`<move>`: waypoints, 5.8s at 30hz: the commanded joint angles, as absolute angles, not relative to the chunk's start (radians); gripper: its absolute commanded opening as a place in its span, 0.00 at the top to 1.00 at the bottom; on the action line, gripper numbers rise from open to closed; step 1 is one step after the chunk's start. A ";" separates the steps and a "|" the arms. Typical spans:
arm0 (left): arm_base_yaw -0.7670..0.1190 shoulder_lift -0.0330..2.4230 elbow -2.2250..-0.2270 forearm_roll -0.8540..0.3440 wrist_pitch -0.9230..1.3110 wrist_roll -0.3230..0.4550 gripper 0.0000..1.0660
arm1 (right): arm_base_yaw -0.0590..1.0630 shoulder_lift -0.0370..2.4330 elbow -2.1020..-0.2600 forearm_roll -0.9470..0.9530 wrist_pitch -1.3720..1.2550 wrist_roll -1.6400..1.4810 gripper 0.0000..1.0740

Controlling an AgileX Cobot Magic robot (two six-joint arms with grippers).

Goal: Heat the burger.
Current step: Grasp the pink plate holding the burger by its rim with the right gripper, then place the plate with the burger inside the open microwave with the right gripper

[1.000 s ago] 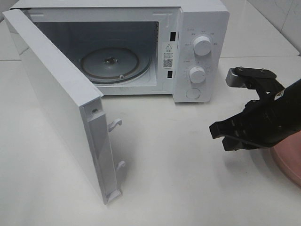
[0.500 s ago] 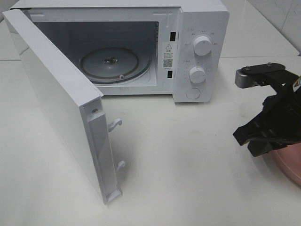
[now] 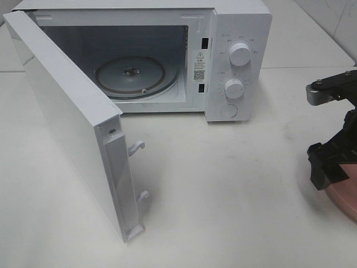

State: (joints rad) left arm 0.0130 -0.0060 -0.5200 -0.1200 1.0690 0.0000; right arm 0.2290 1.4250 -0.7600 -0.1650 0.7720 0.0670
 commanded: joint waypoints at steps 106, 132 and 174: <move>0.011 -0.021 -0.519 -0.123 1.068 -0.008 0.07 | 0.200 1.682 -0.705 -0.397 0.629 0.310 1.00; 0.011 -0.021 -0.519 -0.123 1.068 -0.008 0.07 | 0.380 1.574 -0.648 -0.630 0.826 0.522 1.00; 0.011 -0.021 -0.519 -0.123 1.068 -0.008 0.07 | 0.860 1.390 -0.582 -0.595 1.000 0.492 1.00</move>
